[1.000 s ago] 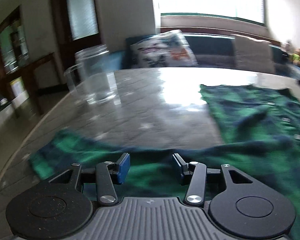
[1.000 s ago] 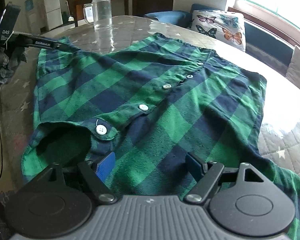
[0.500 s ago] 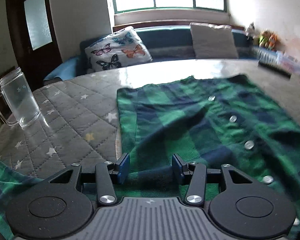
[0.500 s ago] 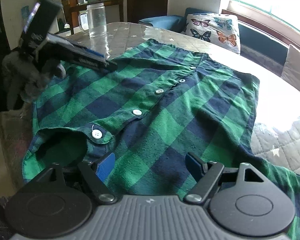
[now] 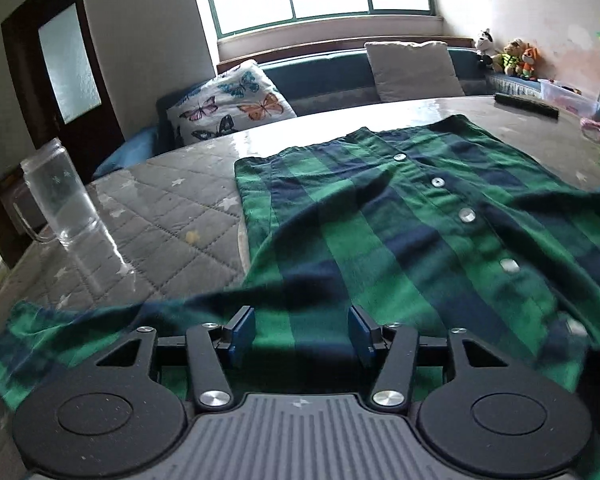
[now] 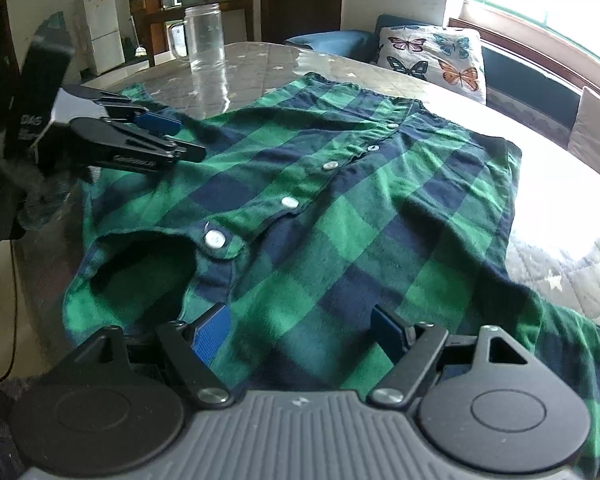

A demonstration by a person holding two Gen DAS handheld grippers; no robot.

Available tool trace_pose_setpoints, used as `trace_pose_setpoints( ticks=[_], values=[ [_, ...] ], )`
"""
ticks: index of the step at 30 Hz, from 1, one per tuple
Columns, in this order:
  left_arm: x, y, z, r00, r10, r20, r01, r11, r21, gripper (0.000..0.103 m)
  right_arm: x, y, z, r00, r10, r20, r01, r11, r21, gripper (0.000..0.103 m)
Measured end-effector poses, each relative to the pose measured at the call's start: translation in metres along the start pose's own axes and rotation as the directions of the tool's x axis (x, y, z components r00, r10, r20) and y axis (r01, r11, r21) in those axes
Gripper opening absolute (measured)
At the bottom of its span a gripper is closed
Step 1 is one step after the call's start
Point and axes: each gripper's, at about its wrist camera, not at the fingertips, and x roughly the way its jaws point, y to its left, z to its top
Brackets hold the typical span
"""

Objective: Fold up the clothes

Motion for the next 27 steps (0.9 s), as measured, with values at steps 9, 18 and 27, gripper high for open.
trace_pose_setpoints(
  ticks=[9,18,27],
  values=[
    [-0.034,-0.021,0.002,0.999,-0.008,0.041,0.006,0.998,0.060,0.058,-0.017,0.015,-0.020,1.000,0.015,0.006,-0.014,1.000,-0.023,0.079],
    [-0.037,-0.081,0.034,0.975,-0.193,0.106,0.182,0.977,0.107,0.062,-0.049,-0.012,-0.036,0.999,-0.031,0.041,0.027,0.996,0.089,0.079],
    [-0.030,-0.130,0.022,0.948,-0.315,0.044,0.300,0.932,0.203,0.062,-0.065,-0.105,-0.063,0.963,-0.269,0.017,0.251,0.920,0.301,0.077]
  ],
)
